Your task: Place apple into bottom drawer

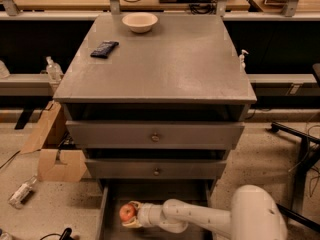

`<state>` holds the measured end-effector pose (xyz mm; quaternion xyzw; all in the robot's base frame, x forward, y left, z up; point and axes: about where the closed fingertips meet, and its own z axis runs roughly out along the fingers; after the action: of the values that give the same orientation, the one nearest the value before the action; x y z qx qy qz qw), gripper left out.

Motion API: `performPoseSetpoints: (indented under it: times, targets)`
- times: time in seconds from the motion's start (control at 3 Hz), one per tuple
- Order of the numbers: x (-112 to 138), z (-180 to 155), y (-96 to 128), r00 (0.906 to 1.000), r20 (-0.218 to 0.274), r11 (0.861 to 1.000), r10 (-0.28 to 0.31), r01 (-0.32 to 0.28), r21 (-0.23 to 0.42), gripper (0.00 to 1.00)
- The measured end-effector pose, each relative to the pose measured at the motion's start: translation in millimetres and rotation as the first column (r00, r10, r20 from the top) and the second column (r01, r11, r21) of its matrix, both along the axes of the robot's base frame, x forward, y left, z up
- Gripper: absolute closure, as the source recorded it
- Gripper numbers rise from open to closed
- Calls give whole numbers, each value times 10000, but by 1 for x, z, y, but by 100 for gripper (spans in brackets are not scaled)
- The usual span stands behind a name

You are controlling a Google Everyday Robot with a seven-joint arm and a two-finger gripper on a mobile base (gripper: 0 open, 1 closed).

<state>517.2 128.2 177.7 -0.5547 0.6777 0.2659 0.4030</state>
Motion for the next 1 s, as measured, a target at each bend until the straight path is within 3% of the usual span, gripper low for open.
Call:
performPoseSetpoints:
  times: [0.33, 1.0]
  targets:
    - [5, -40, 20, 9977, -552, 9987, 403, -418, -281, 100]
    - [9, -40, 26, 9978, -486, 9985, 454, -469, -285, 50]
